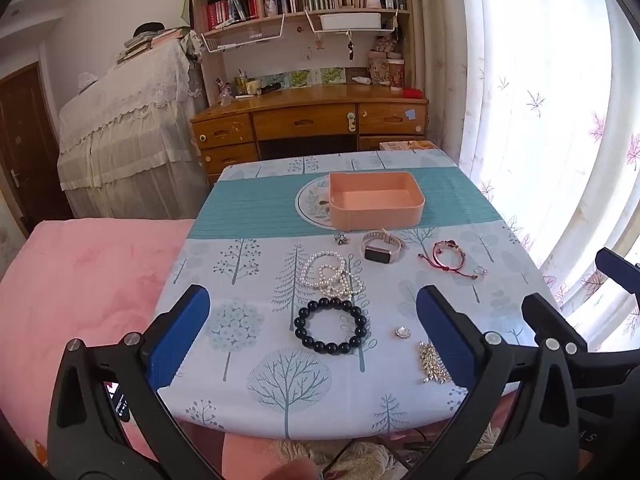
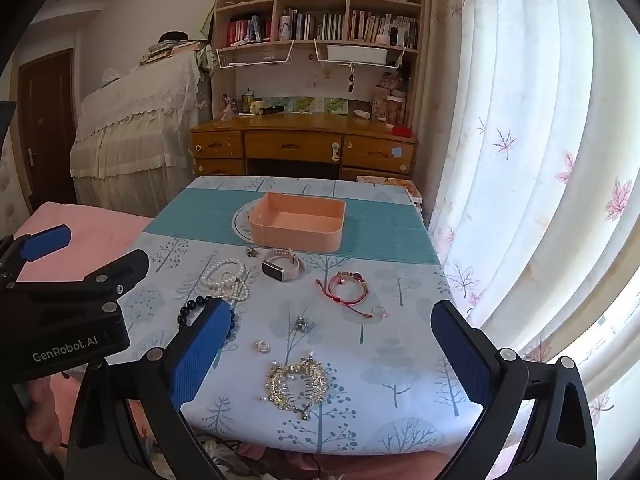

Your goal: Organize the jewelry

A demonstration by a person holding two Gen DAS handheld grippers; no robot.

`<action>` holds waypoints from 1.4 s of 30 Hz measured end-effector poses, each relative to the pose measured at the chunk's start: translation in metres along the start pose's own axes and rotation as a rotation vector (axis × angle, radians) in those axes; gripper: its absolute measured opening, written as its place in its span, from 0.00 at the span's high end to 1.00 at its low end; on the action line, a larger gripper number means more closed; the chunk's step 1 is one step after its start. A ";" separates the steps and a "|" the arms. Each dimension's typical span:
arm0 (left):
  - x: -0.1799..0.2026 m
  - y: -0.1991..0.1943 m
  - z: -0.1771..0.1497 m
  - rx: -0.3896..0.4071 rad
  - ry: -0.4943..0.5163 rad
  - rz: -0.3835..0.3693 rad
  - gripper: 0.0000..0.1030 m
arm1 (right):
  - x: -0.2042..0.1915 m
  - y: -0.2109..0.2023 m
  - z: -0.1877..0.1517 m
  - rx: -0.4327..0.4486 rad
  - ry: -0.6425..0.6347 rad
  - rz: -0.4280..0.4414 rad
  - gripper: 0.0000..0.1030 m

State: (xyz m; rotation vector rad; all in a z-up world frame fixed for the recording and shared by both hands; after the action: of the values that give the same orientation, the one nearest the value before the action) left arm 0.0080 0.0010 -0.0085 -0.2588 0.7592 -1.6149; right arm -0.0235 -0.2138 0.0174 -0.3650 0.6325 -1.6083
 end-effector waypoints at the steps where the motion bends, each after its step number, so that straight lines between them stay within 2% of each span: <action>1: 0.000 0.001 -0.001 -0.008 0.000 -0.008 0.00 | 0.001 0.000 0.000 -0.002 0.002 0.000 0.01; 5: -0.003 0.004 -0.006 -0.041 0.000 -0.063 0.01 | -0.003 -0.003 -0.008 0.001 -0.007 -0.014 0.01; 6: -0.002 0.011 -0.007 -0.073 0.010 -0.048 0.01 | 0.001 0.003 -0.010 -0.013 0.002 -0.004 0.01; 8: 0.005 0.014 -0.010 -0.080 0.024 -0.050 0.02 | 0.001 0.000 -0.012 -0.010 0.006 -0.004 0.01; 21: 0.017 0.019 -0.012 -0.096 0.035 -0.084 0.06 | 0.015 0.007 -0.016 -0.046 0.042 0.002 0.01; 25: 0.018 0.021 -0.015 -0.095 0.037 -0.094 0.12 | 0.015 0.007 -0.018 -0.056 0.044 -0.002 0.01; 35: 0.023 0.032 -0.018 -0.150 0.053 -0.100 0.12 | 0.016 0.015 -0.019 -0.080 0.040 -0.017 0.01; 42: 0.022 0.034 -0.018 -0.151 0.056 -0.098 0.12 | 0.016 0.018 -0.020 -0.088 0.037 -0.016 0.01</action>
State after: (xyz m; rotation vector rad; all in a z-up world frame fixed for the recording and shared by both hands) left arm 0.0199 -0.0145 -0.0484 -0.3654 0.9253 -1.6643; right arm -0.0230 -0.2265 -0.0108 -0.4064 0.7325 -1.6087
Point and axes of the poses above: each gripper's, at about its wrist camera, not at the fingertips, and y roughly the way its jaws point, x to its right, z to its top, the point moved 1 cm from there along y, roughly the way its jaws point, and after that the axes turned 14 degrees about y, right-handed, at the moved point
